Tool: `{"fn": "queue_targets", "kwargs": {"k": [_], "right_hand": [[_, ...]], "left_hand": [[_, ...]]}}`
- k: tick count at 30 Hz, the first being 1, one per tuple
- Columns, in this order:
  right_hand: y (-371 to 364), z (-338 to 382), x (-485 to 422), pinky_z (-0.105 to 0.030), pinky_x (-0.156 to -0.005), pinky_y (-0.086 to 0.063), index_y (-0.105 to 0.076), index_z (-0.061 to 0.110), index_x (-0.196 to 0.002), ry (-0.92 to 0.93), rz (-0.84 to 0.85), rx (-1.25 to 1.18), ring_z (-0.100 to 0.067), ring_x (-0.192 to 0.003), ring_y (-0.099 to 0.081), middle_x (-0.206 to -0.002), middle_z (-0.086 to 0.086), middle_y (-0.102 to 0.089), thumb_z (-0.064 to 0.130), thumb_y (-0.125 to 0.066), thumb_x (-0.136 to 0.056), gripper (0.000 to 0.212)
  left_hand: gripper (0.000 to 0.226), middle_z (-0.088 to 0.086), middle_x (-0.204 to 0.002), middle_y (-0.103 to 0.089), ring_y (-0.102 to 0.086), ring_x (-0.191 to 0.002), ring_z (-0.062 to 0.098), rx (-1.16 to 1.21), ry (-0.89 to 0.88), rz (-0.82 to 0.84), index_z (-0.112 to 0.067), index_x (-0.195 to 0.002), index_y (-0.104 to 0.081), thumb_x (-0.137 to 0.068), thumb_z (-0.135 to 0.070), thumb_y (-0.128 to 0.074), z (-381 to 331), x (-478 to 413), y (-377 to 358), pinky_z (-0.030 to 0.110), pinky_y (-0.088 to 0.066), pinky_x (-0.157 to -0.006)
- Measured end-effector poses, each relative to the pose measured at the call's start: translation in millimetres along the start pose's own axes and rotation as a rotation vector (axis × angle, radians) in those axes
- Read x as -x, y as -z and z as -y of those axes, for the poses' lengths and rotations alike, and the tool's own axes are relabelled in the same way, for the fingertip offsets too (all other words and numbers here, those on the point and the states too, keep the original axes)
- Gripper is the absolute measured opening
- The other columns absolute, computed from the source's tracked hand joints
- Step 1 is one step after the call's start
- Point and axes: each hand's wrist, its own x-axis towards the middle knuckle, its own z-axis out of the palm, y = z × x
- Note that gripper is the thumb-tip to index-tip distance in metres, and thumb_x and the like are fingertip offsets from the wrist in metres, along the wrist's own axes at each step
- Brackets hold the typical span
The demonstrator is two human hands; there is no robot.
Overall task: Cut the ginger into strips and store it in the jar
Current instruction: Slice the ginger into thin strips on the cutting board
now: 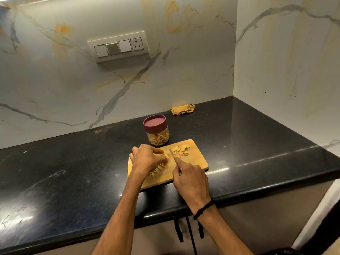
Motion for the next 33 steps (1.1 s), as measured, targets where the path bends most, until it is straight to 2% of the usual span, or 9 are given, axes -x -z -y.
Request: {"fn": "queue_targets", "kwargs": {"k": [6, 11, 19, 28, 33], "right_hand": [[-5.8, 2.8, -4.0, -0.012, -0.046, -0.021, -0.044, 0.033, -0.144, 0.051, 0.023, 0.005, -0.006, -0.065, -0.043, -0.09, 0.003, -0.068, 0.033, -0.041, -0.102, 0.042], [-8.2, 0.5, -6.5, -0.018, -0.059, -0.034, -0.045, 0.033, -0.143, 0.043, 0.029, 0.018, -0.006, -0.069, -0.045, -0.093, 0.003, -0.069, 0.034, -0.04, -0.102, 0.041], [-5.9, -2.2, -7.0, -0.016, -0.06, -0.034, -0.043, 0.033, -0.144, 0.016, 0.016, 0.02, -0.005, -0.069, -0.045, -0.097, 0.004, -0.07, 0.035, -0.041, -0.102, 0.042], [-6.2, -1.7, -6.5, -0.017, -0.061, -0.036, -0.045, 0.032, -0.143, 0.033, 0.02, 0.021, -0.006, -0.071, -0.052, -0.096, 0.004, -0.07, 0.036, -0.041, -0.102, 0.041], [-5.7, 0.2, -6.8, -0.017, -0.06, -0.034, -0.045, 0.032, -0.143, 0.029, 0.034, 0.031, -0.006, -0.068, -0.045, -0.093, 0.003, -0.069, 0.036, -0.04, -0.103, 0.041]], "left_hand": [[0.036, -0.001, -0.119, -0.062, -0.036, -0.111, 0.023, 0.015, 0.0, -0.003, -0.034, -0.111, -0.076, -0.079, -0.049, -0.08, -0.6, 1.5, 1.0, 0.036, -0.03, -0.085], [0.029, -0.001, -0.121, -0.062, -0.036, -0.111, 0.022, 0.006, -0.002, 0.019, -0.035, -0.11, -0.076, -0.084, -0.047, -0.077, 0.1, 0.6, -1.3, 0.035, -0.029, -0.085], [0.027, -0.004, -0.121, -0.063, -0.033, -0.105, 0.018, 0.049, -0.024, 0.069, -0.037, -0.117, -0.073, -0.091, -0.041, -0.071, 1.9, -2.4, -4.6, 0.035, -0.028, -0.08], [0.026, -0.004, -0.116, -0.064, -0.033, -0.104, 0.018, 0.026, -0.03, 0.032, -0.036, -0.112, -0.075, -0.087, -0.045, -0.074, -0.7, -2.4, -4.8, 0.036, -0.028, -0.083], [0.026, -0.004, -0.117, -0.064, -0.034, -0.104, 0.018, 0.015, -0.025, 0.033, -0.038, -0.111, -0.075, -0.086, -0.046, -0.074, -0.3, -1.7, -5.8, 0.036, -0.027, -0.083]]}}
